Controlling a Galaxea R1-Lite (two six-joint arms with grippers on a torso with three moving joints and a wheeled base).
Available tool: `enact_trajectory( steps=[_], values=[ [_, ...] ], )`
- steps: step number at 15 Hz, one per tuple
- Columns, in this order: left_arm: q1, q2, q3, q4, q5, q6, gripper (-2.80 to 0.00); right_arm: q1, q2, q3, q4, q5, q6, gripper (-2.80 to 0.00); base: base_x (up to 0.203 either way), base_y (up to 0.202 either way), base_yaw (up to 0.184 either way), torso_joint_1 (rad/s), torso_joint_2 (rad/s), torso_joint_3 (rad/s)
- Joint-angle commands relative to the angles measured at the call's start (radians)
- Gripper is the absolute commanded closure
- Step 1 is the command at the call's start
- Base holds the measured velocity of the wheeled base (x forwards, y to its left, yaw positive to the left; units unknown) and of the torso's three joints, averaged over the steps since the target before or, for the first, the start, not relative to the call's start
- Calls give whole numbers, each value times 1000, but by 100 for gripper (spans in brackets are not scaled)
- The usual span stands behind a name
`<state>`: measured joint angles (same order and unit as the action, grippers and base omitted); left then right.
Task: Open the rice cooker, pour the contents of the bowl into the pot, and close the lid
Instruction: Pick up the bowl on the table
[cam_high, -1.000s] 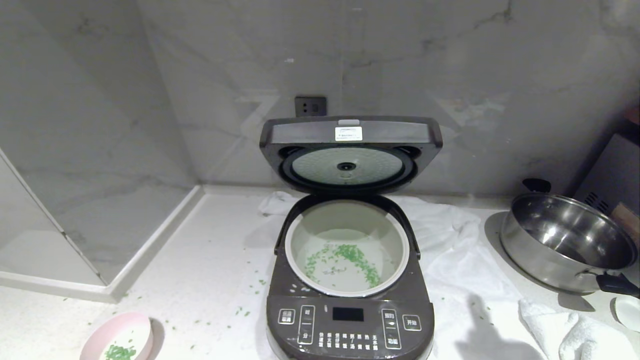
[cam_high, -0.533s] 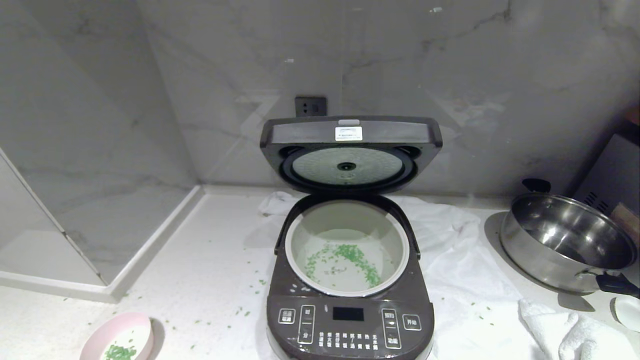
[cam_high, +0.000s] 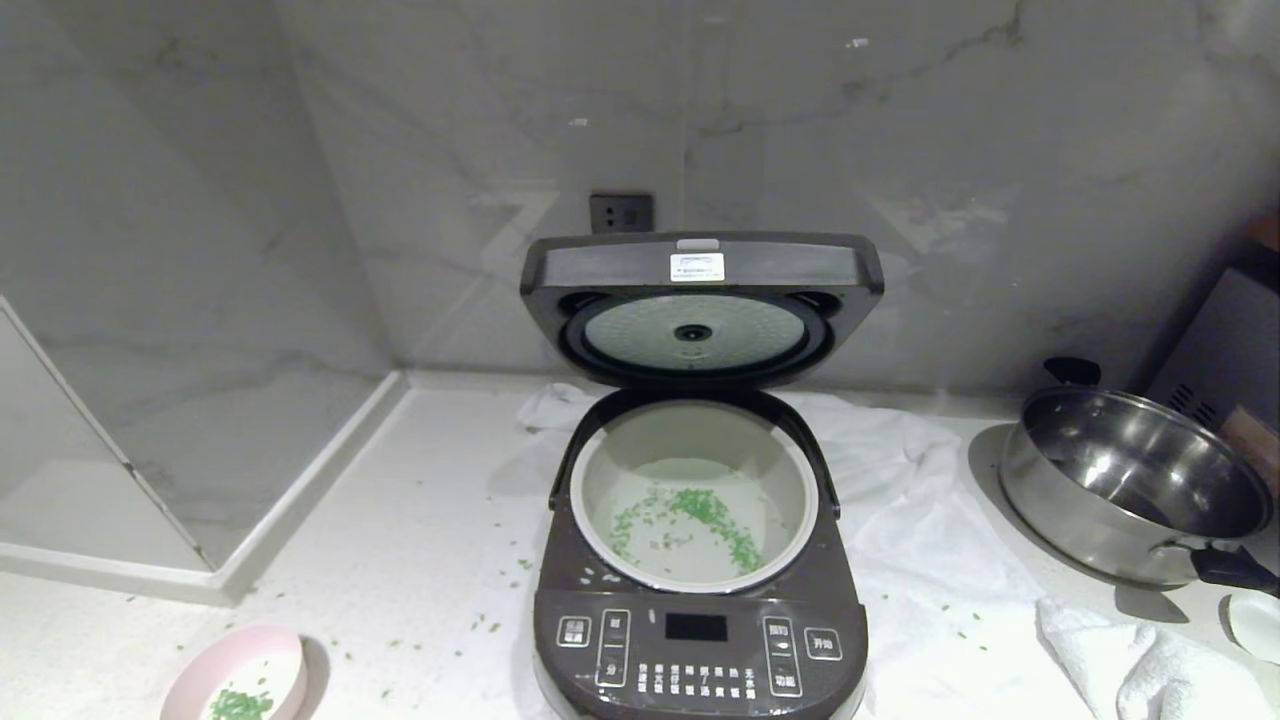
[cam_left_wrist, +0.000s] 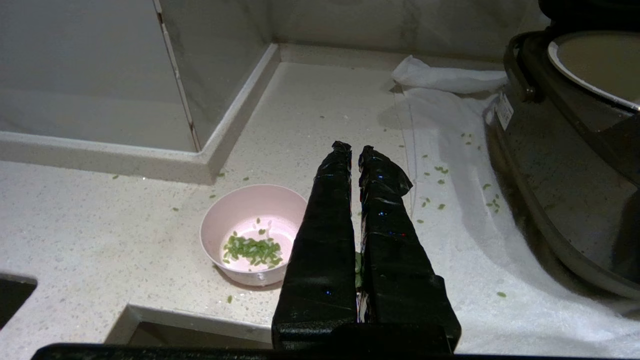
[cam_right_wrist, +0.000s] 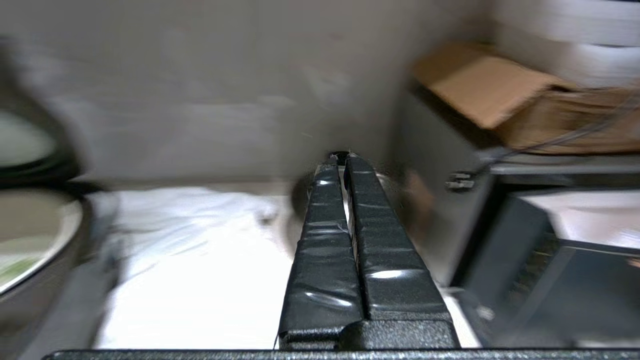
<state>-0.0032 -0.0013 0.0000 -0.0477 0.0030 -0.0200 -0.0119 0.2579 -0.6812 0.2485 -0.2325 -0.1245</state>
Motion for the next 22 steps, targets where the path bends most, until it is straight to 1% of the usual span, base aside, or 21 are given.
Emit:
enact_trajectory(
  steps=[1,4,6,8,12,13,15,16,19,22],
  values=[
    [0,0,14,-1,0,-1,0,4,-112,83,1,22,3,0,0,0,0,0,0,0],
    [0,1,13,0,0,-1,0,7,-182,201,0,69,-1,0,0,0,0,0,0,0],
    [0,0,14,0,0,0,0,7,-244,296,0,81,2,0,0,0,0,0,0,0],
    [0,0,14,0,0,0,0,8,-257,386,-13,89,12,0,0,0,0,0,0,0],
    [0,0,12,0,0,0,0,9,-259,589,-122,130,16,0,0,0,0,0,0,0],
    [0,0,12,0,0,0,0,9,-259,622,-174,138,17,0,0,0,0,0,0,0],
    [2,0,14,-1,0,0,0,9,-259,648,-226,217,12,0,0,0,0,0,0,0],
    [2,0,14,0,0,0,0,9,-258,655,-244,229,9,0,0,0,0,0,0,0],
    [2,0,13,-1,0,0,0,9,-258,687,-240,262,-5,0,0,0,0,0,0,0],
    [2,0,14,0,0,0,0,10,-258,683,-239,261,14,0,0,0,0,0,0,0]
  ],
)
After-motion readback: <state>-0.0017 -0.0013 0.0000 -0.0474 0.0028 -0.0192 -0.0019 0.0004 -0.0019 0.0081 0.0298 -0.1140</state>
